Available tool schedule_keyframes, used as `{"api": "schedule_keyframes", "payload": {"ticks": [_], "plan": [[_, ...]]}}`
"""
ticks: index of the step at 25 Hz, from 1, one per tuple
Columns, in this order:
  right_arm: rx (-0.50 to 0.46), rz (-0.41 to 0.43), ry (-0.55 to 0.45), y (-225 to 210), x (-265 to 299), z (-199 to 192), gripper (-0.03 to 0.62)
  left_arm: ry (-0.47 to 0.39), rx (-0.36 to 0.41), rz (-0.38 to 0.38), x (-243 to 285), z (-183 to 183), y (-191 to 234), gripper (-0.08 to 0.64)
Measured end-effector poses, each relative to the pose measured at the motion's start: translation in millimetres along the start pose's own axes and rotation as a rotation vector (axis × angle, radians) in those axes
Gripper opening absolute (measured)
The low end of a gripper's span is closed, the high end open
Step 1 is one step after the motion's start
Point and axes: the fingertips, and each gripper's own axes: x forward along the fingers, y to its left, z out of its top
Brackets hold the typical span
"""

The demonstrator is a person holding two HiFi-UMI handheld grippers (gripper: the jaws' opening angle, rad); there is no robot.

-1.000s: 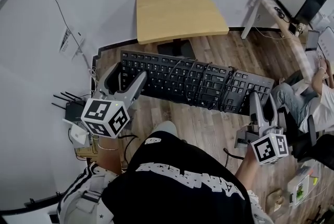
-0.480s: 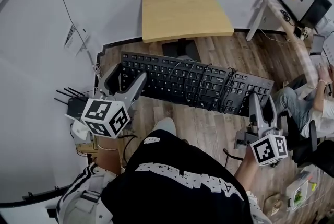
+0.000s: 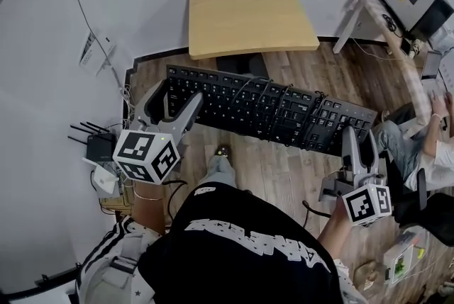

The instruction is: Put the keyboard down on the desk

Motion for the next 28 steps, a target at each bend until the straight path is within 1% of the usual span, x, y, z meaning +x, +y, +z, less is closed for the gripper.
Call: {"api": "schedule_keyframes", "payload": {"ticks": [2,6,14,28], "plan": [[-0.011,0.001,-0.011,0.9,-1.0,1.7,0.255,-0.017,-0.014,-0.006,-0.6,-1.0,1.9,0.327],[-0.038,0.015,0.003,4.3,4.4,12.8,0.255,-0.022,-0.049,0.007,-3.1,-0.4,2.1,0.319],[-0.032,0.046,-0.024,3.2,4.0,12.0,0.255,-0.052,-0.026,0.012,-7.0,3.5,-0.6,0.314],[-0.043,0.068,-0.03,3.4,7.2,14.0,0.255,-0.069,-0.029,0.022,-10.0,3.6,-0.9,0.314]]}}
